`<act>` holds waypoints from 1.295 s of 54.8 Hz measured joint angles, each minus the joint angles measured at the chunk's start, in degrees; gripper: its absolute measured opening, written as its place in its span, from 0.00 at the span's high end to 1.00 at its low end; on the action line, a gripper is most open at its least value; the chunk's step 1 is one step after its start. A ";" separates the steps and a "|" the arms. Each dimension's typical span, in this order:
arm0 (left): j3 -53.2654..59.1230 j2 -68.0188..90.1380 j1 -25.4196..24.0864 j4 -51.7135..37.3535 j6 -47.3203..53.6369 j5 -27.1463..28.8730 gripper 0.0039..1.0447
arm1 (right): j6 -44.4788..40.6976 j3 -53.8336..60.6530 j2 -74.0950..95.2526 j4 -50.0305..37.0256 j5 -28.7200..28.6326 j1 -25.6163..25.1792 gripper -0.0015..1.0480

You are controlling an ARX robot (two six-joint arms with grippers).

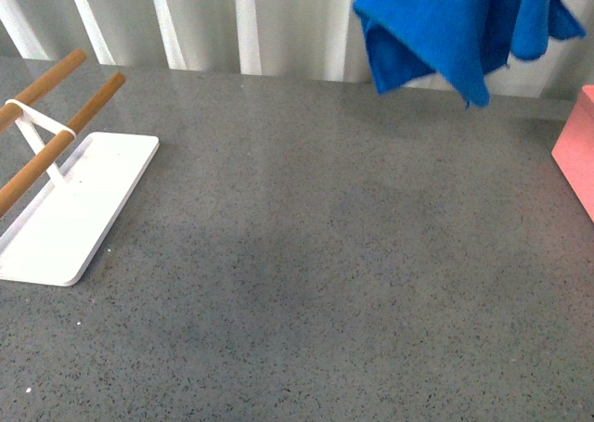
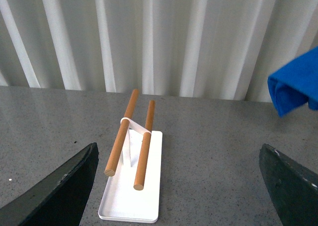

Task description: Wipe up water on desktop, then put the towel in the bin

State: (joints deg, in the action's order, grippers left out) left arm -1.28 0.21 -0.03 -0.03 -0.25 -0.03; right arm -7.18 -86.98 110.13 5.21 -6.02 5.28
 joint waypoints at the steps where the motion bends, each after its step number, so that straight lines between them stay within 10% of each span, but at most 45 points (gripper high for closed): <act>1: 0.00 0.00 0.00 0.00 0.00 0.00 0.06 | -0.20 -0.92 -0.26 0.00 0.39 -0.17 0.97; 35: 0.00 -0.02 0.00 0.00 0.00 0.00 0.06 | -0.55 4.24 -8.63 1.66 11.23 -22.47 0.97; 51: 0.00 -0.02 0.00 0.00 0.00 0.00 0.06 | 7.08 1.11 -4.63 18.78 10.23 -23.89 0.97; 71: 0.00 -0.02 0.00 0.00 0.00 0.00 0.06 | 8.09 5.42 -1.25 18.14 12.76 -27.74 0.97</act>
State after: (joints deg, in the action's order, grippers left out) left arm -1.28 0.19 -0.03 -0.03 -0.25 -0.03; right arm 0.91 -81.56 108.88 23.35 6.74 -22.46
